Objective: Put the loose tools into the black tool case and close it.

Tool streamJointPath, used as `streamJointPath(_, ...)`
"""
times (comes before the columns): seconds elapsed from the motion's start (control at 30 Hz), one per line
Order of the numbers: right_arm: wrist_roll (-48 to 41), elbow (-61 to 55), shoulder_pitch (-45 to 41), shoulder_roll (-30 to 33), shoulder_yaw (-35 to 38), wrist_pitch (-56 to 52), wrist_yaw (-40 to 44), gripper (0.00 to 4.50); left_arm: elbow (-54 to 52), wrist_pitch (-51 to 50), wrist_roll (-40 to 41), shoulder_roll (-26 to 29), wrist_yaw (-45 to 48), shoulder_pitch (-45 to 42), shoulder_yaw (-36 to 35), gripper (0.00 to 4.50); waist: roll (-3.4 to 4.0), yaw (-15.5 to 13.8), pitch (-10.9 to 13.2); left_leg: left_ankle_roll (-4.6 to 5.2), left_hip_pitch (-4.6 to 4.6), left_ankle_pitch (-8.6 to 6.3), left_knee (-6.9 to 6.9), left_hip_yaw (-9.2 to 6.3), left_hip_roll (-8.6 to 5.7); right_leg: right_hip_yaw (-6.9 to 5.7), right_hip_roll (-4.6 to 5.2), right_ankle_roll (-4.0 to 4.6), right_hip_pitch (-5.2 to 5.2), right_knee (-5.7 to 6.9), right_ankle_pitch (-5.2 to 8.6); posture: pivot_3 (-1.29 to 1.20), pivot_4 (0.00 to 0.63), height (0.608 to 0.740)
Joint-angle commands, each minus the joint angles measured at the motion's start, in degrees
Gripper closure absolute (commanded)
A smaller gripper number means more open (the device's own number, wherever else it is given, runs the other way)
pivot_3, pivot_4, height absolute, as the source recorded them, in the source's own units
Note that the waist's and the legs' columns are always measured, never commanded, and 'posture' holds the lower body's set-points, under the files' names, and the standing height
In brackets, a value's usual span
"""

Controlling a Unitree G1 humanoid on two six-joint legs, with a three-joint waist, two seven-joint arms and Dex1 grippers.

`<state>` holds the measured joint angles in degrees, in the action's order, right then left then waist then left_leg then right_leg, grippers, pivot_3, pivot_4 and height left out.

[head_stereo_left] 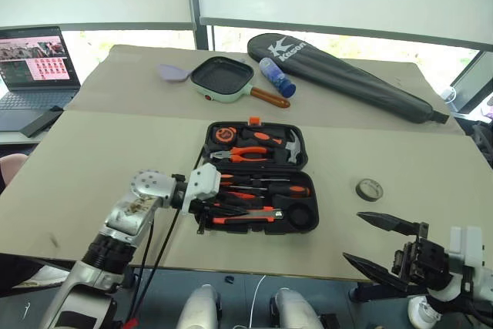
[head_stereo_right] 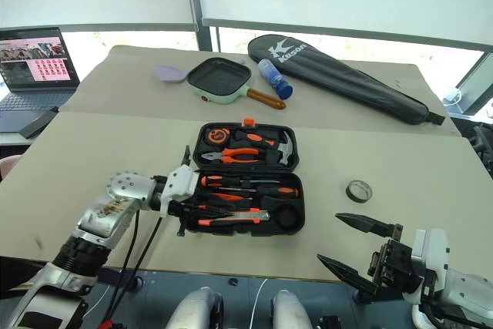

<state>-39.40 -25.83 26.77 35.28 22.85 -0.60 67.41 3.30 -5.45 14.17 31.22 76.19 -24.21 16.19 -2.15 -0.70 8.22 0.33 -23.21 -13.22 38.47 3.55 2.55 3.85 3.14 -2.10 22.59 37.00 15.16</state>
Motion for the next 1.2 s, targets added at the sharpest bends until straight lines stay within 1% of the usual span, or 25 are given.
streamJointPath(0.03, -0.09, -1.22, -0.13, -0.47, -0.23, 0.88, -0.36, 0.0, 2.83, 1.97, -3.54, -1.3, -2.44, -0.58, 1.77, 4.45, 0.01, 0.01, -0.01, 0.0, 0.0, 0.0, 0.0, 0.0, 0.0, 0.0, 0.0, 0.0, 0.0, 0.0, 0.0, 0.0, 0.15, 0.74)
streamJointPath(0.17, -0.16, -2.22, 0.29, -0.78, -0.68, 0.49, -0.89, 0.0, 4.91, -0.08, -5.4, -2.25, -3.98, -1.18, 2.95, 4.45, 0.1, -0.22, -0.06, 0.0, 0.18, 0.0, 0.03, -0.02, -0.02, -0.02, 0.03, -0.02, -0.24, 0.0, -0.01, 0.0, 0.15, 0.74)
streamJointPath(0.27, -0.38, -2.84, 0.54, -0.72, -0.99, 0.15, -1.37, 0.0, 5.19, -5.4, -5.61, -2.46, -5.12, -1.19, 3.41, 4.45, 0.24, -0.38, -0.14, 0.0, 0.28, 0.0, 0.16, -0.02, -0.02, -0.02, 0.05, -0.05, -0.37, 0.0, -0.01, 0.0, 0.15, 0.74)
streamJointPath(0.37, -0.82, -3.49, 0.89, -0.52, -1.11, -0.27, -1.86, 0.0, 3.95, -14.91, -4.63, -2.08, -6.61, -0.65, 3.72, 4.45, 0.37, -0.25, -0.25, 0.06, 0.28, 0.03, 0.28, -0.02, -0.01, -0.01, 0.07, -0.21, -0.4, 0.0, 0.07, 0.0, 0.15, 0.74)
streamJointPath(0.43, -1.01, -3.83, 1.01, -0.44, -1.18, -0.51, -2.16, 0.0, 3.99, -15.98, -6.5, -1.22, -7.76, -0.17, 4.68, 4.45, 0.44, 0.0, -0.37, 0.07, 0.31, 0.04, 0.28, -0.03, 0.03, 0.0, 0.06, -0.42, -0.41, 0.0, 0.2, 0.0, 0.15, 0.74)
streamJointPath(0.57, -1.12, -4.37, 1.01, -0.44, -1.66, -0.87, -2.74, 0.0, 2.84, -20.53, -6.2, -0.43, -8.64, 0.64, 5.31, 4.45, 0.72, 0.03, -0.64, 0.06, 0.36, 0.04, 0.26, -0.04, 0.04, 0.04, 0.06, -0.44, -0.43, 0.0, 0.21, 0.0, 0.15, 0.74)
streamJointPath(0.67, -0.97, -4.61, 0.59, -0.49, -2.2, -1.18, -3.25, 0.0, 2.01, -19.66, -5.95, -0.01, -8.07, 1.68, 5.68, 4.45, 0.72, 0.12, -0.78, 0.06, 0.39, 0.03, 0.25, -0.04, 0.06, 0.05, 0.03, -0.37, -0.44, 0.01, 0.25, 0.0, 0.15, 0.74)
streamJointPath(0.73, -0.72, -4.54, 0.35, -0.82, -1.92, -0.93, -4.03, 0.0, 1.83, -13.69, -4.55, -1.39, -8.45, 2.29, 3.44, 4.45, 0.76, 0.24, -0.82, 0.06, 0.42, 0.03, 0.21, -0.07, 0.08, 0.07, 0.03, -0.29, -0.44, 0.01, 0.29, 0.0, 0.15, 0.74)
streamJointPath(0.8, -0.63, -4.41, 0.36, -0.96, -1.02, -0.63, -4.88, 0.0, 1.57, -10.62, -2.25, -2.64, -8.73, 2.58, 0.55, 4.45, 0.78, 0.21, -0.83, 0.06, 0.41, 0.03, 0.17, -0.1, 0.08, 0.12, 0.05, -0.25, -0.4, 0.01, 0.32, 0.0, 0.15, 0.74)
streamJointPath(0.87, -1.99, -2.55, 1.52, -1.74, 4.01, -0.01, -6.86, 0.0, 0.39, -3.26, 3.75, -4.19, -6.94, 3.52, -6.4, 3.94, 0.78, 0.16, -0.8, 0.06, 0.37, 0.03, 0.17, -0.14, 0.14, 0.12, 0.05, -0.23, -0.37, 0.01, 0.3, 0.0, 0.15, 0.74)
streamJointPath(0.9, -2.41, -1.92, 1.95, -2.03, 5.64, 0.13, -7.38, 0.0, 0.13, -0.43, 5.62, -4.69, -6.28, 3.87, -8.61, 3.73, 0.76, 0.14, -0.73, 0.07, 0.31, 0.03, 0.18, -0.14, 0.15, 0.12, 0.07, -0.2, -0.32, 0.01, 0.28, 0.0, 0.15, 0.74)
streamJointPath(0.93, -2.28, -0.62, 2.89, -2.32, 7.98, 0.69, -7.54, 0.0, -0.92, 0.64, 7.33, -4.08, -5.82, 4.45, -11.05, 3.36, 0.66, 0.08, -0.64, 0.07, 0.24, 0.03, 0.18, -0.15, 0.15, 0.13, 0.09, -0.18, -0.25, 0.01, 0.22, 0.0, 0.15, 0.74)
streamJointPath(0.97, -1.72, 0.53, 3.77, -2.63, 9.88, 1.17, -7.78, 0.0, -2.04, 0.16, 8.35, -2.66, -5.3, 5.2, -12.55, 3.01, 0.59, -0.02, -0.6, 0.07, 0.13, 0.04, 0.19, -0.15, 0.15, 0.1, 0.09, -0.01, -0.18, 0.01, -0.01, 0.0, 0.15, 0.74)
streamJointPath(1.1, 4.02, 7.02, 8.56, -2.92, 17.02, 2.73, -10.22, 0.0, -4.45, 0.3, 12.58, 3.12, -0.54, 9.38, -17.54, 1.56, 0.58, 0.11, -0.55, 0.12, -0.01, 0.0, 0.11, -0.12, 0.15, 0.06, 0.09, -0.03, -0.05, -0.11, -0.01, 0.0, 0.15, 0.74)
streamJointPath(1.2, 4.14, 12.48, 11.6, -3.95, 21.88, 5.65, -8.99, 0.0, -3.59, 0.57, 14.94, 6.13, 1.83, 11.52, -21.21, 0.39, 0.62, 0.08, -0.53, 0.12, 0.03, -0.01, -0.15, -0.06, 0.08, 0.07, 0.22, -0.06, -0.03, -0.26, 0.05, 0.0, 0.15, 0.74)
